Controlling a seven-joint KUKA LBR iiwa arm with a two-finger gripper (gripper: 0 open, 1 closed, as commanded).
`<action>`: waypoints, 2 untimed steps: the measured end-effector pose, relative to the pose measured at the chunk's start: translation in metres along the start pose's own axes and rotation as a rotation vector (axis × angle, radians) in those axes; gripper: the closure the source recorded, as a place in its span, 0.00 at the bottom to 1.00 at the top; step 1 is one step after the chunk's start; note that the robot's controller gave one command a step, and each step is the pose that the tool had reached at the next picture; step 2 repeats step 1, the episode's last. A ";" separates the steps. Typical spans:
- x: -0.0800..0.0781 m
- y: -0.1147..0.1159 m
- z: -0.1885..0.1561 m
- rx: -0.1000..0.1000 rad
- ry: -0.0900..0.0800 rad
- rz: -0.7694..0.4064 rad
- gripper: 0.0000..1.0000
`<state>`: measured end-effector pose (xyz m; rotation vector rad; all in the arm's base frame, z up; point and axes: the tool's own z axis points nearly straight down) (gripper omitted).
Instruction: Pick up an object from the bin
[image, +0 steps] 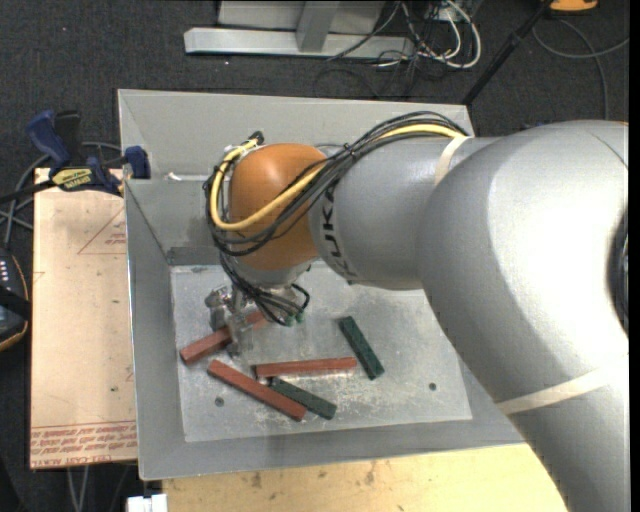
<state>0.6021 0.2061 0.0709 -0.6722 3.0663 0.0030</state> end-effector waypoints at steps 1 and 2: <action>-0.007 -0.028 -0.152 0.004 -0.008 -0.314 1.00; -0.007 -0.028 -0.152 0.004 -0.008 -0.314 1.00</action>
Offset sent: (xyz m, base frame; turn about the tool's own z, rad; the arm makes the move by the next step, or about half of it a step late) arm 0.0158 -0.0235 0.1480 -0.3179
